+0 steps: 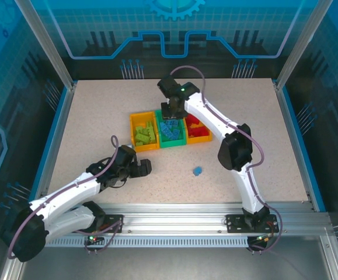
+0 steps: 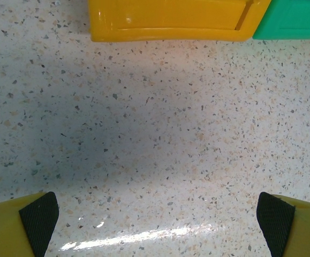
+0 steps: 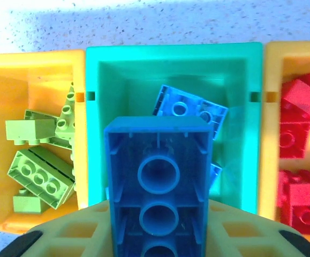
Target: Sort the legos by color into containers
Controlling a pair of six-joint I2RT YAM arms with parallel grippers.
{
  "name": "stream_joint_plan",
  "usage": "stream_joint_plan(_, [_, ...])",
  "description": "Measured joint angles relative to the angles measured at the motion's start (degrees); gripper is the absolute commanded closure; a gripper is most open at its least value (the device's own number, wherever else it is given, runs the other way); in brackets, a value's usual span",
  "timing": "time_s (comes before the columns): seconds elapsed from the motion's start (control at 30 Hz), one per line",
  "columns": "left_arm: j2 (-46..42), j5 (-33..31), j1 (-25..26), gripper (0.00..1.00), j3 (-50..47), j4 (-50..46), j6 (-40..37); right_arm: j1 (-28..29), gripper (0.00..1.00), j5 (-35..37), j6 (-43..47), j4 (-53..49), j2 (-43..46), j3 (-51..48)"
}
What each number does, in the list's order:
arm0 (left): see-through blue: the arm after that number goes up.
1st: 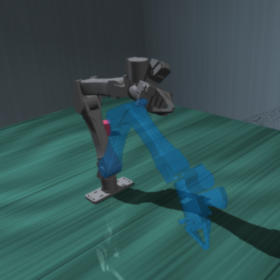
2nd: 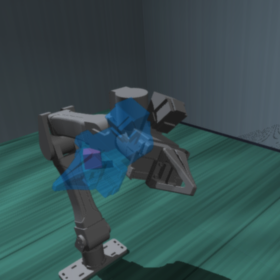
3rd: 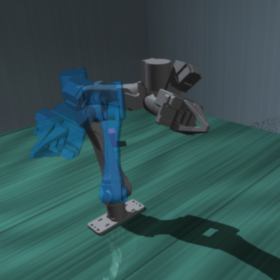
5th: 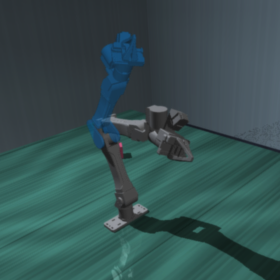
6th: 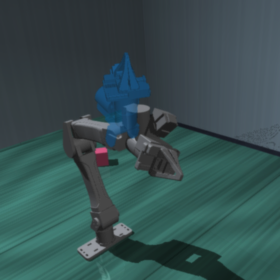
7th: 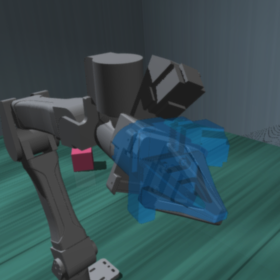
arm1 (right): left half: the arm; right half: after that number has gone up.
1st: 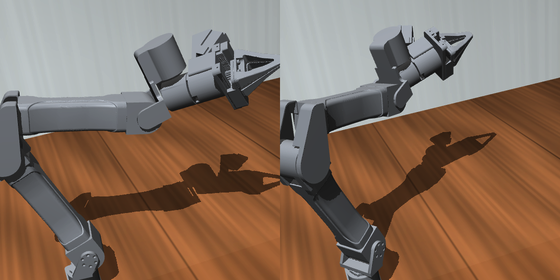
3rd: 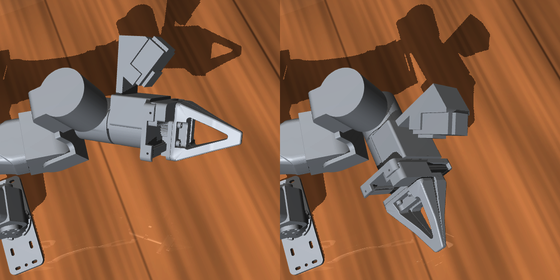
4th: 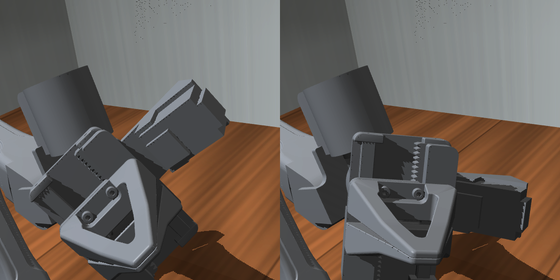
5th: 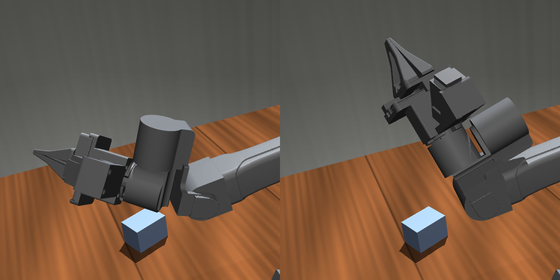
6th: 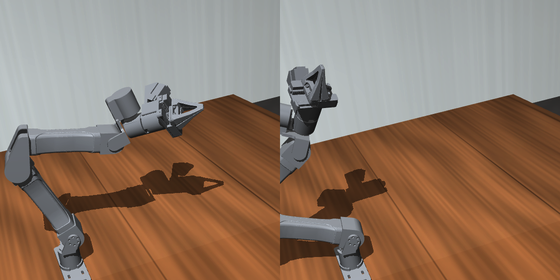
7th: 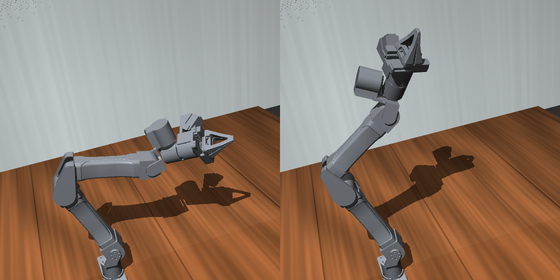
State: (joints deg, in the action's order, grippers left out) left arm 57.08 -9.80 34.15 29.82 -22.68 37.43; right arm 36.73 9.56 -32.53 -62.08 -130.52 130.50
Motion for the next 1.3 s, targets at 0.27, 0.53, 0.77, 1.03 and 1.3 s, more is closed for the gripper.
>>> stream_joint_plan(0.27, [-1.11,-0.52,0.0,0.01,-0.04,-0.81,0.0,-0.52,0.51,-0.87,0.66,-1.16,-3.19,0.07])
stream_joint_plan(0.53, [-1.11,-0.55,0.0,0.01,-0.07,-1.03,0.0,-0.42,0.2,-0.83,1.25,-0.81,-2.71,-1.29])
stream_joint_plan(0.77, [-1.29,-1.01,0.0,0.01,-0.07,-1.07,-0.02,1.79,0.11,3.91,3.06,2.23,11.72,-21.11])
stream_joint_plan(1.03, [-2.93,-1.4,-0.02,0.01,-0.15,-1.46,-0.02,2.64,0.13,3.17,0.98,7.65,33.31,-54.95])
stream_joint_plan(1.3, [-3.15,-1.4,-0.02,0.01,-1.14,-1.62,0.0,3.3,0.16,-1.27,-6.86,12.24,34.97,-68.43])
